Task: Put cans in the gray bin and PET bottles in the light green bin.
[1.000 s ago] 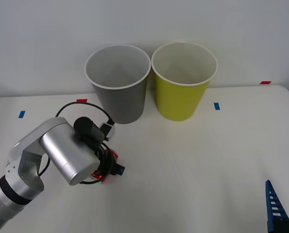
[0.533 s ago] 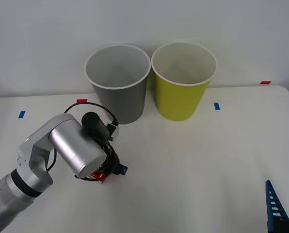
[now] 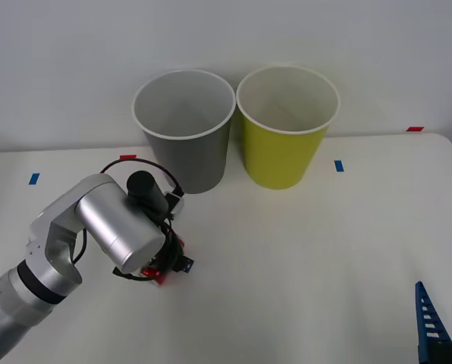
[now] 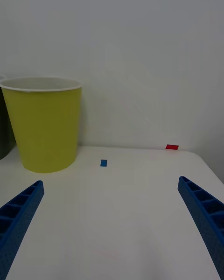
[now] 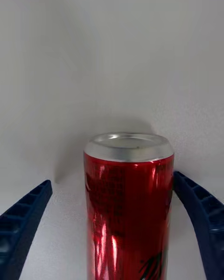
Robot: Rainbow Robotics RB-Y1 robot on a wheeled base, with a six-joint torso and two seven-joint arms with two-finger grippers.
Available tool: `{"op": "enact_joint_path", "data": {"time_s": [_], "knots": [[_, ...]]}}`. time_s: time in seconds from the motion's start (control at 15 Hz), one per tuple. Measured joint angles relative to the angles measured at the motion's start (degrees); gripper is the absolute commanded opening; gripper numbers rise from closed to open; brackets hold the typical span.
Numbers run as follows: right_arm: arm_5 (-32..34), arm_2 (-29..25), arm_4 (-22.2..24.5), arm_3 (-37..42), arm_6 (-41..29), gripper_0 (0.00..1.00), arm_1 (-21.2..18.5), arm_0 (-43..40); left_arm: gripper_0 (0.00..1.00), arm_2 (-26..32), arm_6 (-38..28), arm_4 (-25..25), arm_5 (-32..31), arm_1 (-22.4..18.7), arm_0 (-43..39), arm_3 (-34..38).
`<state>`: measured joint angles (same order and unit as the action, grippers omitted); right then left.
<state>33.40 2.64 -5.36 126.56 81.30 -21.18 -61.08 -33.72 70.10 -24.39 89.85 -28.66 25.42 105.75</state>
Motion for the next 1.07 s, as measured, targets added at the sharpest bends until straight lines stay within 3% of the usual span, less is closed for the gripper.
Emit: {"op": "enact_joint_path", "data": {"time_s": [0.33,1.07], "knots": [[0.0,0.0,0.0,0.0,0.0,1.0,0.0,0.0,0.0,0.9,0.6,-3.6,0.1,-0.2,0.0,0.0],[0.0,0.0,0.0,0.0,0.0,1.0,0.0,0.0,0.0,1.0,1.0,-4.2,0.5,-0.4,-0.1,1.9]]}}
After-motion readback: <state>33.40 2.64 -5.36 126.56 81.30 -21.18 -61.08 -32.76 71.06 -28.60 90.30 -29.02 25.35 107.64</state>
